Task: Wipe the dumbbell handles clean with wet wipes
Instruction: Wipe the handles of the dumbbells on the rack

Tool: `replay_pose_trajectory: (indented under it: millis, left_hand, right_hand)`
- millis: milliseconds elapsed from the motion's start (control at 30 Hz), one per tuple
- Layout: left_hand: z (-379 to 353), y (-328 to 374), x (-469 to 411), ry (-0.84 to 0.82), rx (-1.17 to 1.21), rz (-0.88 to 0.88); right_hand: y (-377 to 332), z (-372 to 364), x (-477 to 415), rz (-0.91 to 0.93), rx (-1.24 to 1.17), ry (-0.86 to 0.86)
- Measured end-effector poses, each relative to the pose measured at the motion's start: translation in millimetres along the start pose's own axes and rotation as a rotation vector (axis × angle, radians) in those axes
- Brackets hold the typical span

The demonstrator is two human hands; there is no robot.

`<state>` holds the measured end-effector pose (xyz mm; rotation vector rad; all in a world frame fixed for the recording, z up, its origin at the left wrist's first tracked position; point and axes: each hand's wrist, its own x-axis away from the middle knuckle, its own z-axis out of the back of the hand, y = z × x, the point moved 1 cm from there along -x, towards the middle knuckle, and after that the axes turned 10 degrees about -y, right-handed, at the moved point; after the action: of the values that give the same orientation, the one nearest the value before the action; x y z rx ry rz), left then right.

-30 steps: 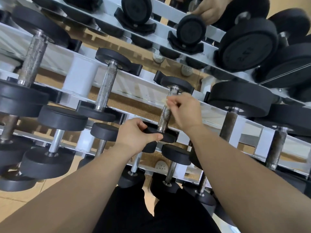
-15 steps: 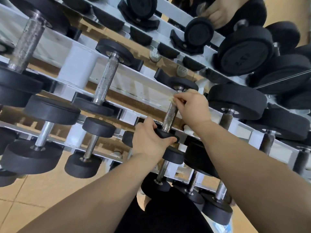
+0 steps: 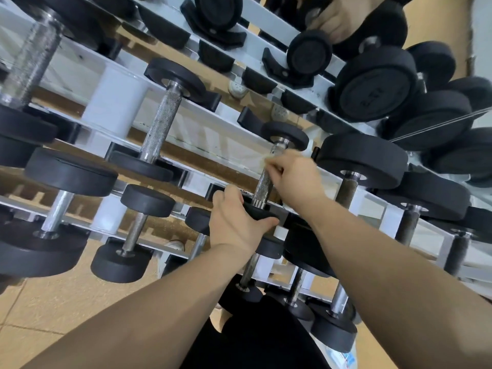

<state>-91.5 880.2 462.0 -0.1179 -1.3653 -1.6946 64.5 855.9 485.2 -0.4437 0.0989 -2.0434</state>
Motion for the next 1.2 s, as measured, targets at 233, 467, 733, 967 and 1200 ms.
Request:
replay_pose_trajectory:
  millis: [233, 467, 733, 967, 1200]
  left_hand:
    - [5.1, -4.3, -5.8, -0.029, -0.006, -0.012]
    - [25.5, -13.9, -16.6, -0.104, 0.017, 0.058]
    - [32.9, -29.2, -19.0, -0.163, 0.326, 0.158]
    - [12.6, -10.1, -6.2, 0.057, 0.039, 0.011]
    - [6.4, -10.9, -13.8, 0.109, -0.109, 0.027]
  right_hand:
    - [2.7, -11.3, 9.1, 0.035, -0.097, -0.054]
    - [1.8, -31.9, 15.3, -0.124, -0.473, 0.012]
    - [15.7, -29.2, 3.4, 0.024, -0.404, -0.008]
    - [13.0, -30.1, -2.4, -0.236, -0.835, -0.009]
    - [5.0, -48.2, 14.5, -0.317, -1.024, -0.051]
